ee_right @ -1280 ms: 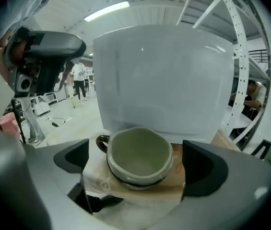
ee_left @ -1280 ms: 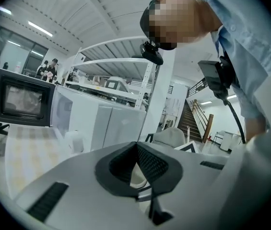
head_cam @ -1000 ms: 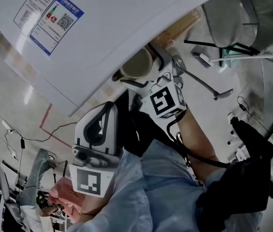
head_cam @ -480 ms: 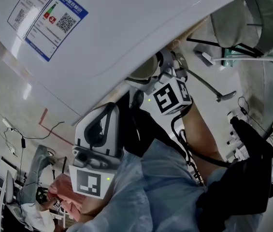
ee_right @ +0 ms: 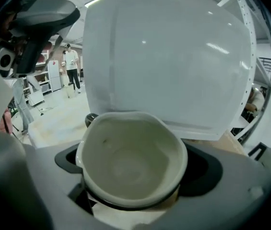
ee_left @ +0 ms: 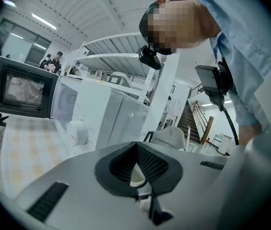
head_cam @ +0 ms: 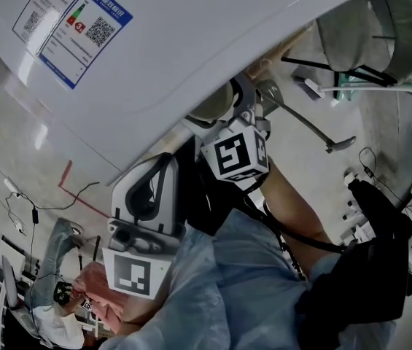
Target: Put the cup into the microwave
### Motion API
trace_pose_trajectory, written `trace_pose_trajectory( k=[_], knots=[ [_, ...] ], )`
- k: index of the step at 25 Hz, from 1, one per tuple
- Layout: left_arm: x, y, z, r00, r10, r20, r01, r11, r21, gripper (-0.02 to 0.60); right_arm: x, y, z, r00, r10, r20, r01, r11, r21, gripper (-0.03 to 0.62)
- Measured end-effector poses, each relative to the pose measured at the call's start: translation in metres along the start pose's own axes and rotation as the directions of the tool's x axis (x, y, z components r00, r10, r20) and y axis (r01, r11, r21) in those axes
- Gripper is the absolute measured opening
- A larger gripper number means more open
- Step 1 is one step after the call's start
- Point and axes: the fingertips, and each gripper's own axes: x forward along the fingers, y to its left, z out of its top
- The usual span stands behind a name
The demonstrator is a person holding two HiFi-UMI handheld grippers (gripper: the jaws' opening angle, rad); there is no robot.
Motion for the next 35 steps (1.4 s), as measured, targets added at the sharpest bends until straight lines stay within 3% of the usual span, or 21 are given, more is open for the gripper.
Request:
trace_pose_trajectory(
  k=[4, 7, 10, 14, 19, 25, 31, 35],
  knots=[
    [-0.001, -0.004, 0.001, 1.000, -0.007, 0.006, 0.007, 1.000, 0.002, 0.005, 0.000, -0.001, 0.001, 0.998, -0.060, -0.010, 0.061, 0.996, 0.059, 0.554],
    [-0.001, -0.004, 0.001, 1.000, -0.008, 0.007, 0.008, 1.000, 0.003, 0.005, 0.000, 0.000, 0.001, 0.999, -0.053, 0.005, 0.052, 0.997, 0.059, 0.555],
    [-0.001, -0.003, 0.003, 1.000, -0.006, 0.010, 0.006, 1.000, 0.004, 0.005, 0.001, 0.008, -0.006, 0.999, 0.049, -0.009, -0.050, 0.997, -0.052, 0.557],
    [-0.001, -0.003, 0.003, 1.000, -0.011, 0.011, 0.011, 1.000, 0.007, 0.005, -0.003, 0.012, -0.012, 0.981, 0.195, -0.010, -0.192, 0.959, -0.210, 0.557],
    [0.000, -0.004, 0.001, 1.000, -0.014, 0.007, 0.014, 1.000, 0.006, 0.005, -0.002, 0.016, -0.007, 0.961, 0.275, -0.015, -0.265, 0.910, -0.320, 0.554],
    [-0.003, -0.002, 0.000, 1.000, -0.007, 0.006, 0.007, 1.000, 0.007, 0.005, -0.002, 0.016, -0.005, 0.969, 0.246, 0.004, -0.233, 0.925, -0.301, 0.551],
    [-0.004, -0.003, 0.002, 1.000, -0.010, 0.014, 0.010, 1.000, 0.008, 0.005, 0.000, 0.015, -0.005, 0.993, 0.114, -0.018, -0.115, 0.975, -0.192, 0.551],
    [-0.006, -0.003, 0.002, 1.000, -0.013, 0.014, 0.013, 1.000, 0.009, 0.005, -0.001, 0.015, -0.006, 0.997, 0.067, -0.030, -0.070, 0.986, -0.150, 0.551]
  ],
)
